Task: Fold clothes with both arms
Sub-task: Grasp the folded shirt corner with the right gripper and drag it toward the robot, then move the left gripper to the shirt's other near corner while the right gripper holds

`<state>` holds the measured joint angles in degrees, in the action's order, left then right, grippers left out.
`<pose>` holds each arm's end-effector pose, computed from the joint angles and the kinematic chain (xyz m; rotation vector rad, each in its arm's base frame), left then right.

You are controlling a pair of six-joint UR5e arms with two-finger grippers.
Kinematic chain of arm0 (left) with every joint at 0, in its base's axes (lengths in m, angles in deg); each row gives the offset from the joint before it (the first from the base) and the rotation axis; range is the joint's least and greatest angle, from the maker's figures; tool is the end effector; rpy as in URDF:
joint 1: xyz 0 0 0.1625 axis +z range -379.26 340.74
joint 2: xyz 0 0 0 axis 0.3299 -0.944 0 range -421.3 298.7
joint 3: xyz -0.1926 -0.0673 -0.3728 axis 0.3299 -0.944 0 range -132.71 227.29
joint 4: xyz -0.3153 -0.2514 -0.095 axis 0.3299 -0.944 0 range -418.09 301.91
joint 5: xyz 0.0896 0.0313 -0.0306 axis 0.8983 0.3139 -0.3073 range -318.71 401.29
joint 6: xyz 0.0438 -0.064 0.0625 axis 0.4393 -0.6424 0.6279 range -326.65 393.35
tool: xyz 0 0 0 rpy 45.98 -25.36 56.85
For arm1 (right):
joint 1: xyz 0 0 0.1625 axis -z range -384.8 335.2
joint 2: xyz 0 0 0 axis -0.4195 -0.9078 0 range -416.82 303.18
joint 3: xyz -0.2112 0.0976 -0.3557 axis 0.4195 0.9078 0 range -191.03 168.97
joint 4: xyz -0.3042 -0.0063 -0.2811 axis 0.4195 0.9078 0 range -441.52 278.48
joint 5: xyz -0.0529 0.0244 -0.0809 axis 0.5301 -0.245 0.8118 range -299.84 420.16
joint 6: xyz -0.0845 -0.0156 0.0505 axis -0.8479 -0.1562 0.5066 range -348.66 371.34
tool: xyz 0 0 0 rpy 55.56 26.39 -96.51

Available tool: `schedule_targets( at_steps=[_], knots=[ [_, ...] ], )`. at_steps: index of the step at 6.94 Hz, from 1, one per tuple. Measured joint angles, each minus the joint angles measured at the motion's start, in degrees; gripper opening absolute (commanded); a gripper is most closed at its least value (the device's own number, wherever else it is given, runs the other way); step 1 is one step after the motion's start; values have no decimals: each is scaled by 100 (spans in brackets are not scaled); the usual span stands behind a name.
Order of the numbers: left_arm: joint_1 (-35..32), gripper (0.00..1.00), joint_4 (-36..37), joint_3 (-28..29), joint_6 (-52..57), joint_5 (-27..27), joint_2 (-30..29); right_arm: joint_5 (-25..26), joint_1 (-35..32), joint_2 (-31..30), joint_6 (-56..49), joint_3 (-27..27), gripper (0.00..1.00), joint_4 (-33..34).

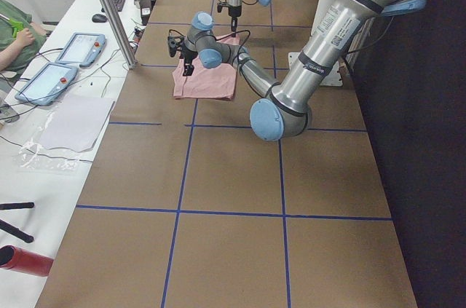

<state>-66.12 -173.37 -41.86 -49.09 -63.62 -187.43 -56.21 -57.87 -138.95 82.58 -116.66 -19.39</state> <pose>0.4026 -0.5871 0.2397 0.2737 1.0527 -0.4805 -0.4122 -0.3747 0.4051 -0.0011 -0.9772 0.0232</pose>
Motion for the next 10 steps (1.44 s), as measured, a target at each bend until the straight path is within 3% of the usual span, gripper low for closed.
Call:
schedule_targets(
  at_steps=[2, 3, 4, 7, 8, 10],
  knots=[
    [55, 100, 136, -170, -28, -5, 0, 1, 885, -1171, 228, -1066, 0, -5],
    [96, 100, 155, -201, -74, -7, 0, 21, 1464, -1485, 488, -1319, 67, -6],
    [135, 100, 161, -218, -103, -7, 0, 25, 1854, -1616, 680, -1433, 100, -26],
    [470, 100, 334, -631, -527, -183, 255, 27, 1815, -1547, 1122, -1881, 100, -91],
    [846, 100, 508, -880, -1088, -166, 443, 40, 1462, -1359, 1168, -1953, 100, -94],
    [2018, 97, 1020, -1079, -2318, 468, 564, 32, 667, -1069, 1178, -1980, 100, -101]
  ],
)
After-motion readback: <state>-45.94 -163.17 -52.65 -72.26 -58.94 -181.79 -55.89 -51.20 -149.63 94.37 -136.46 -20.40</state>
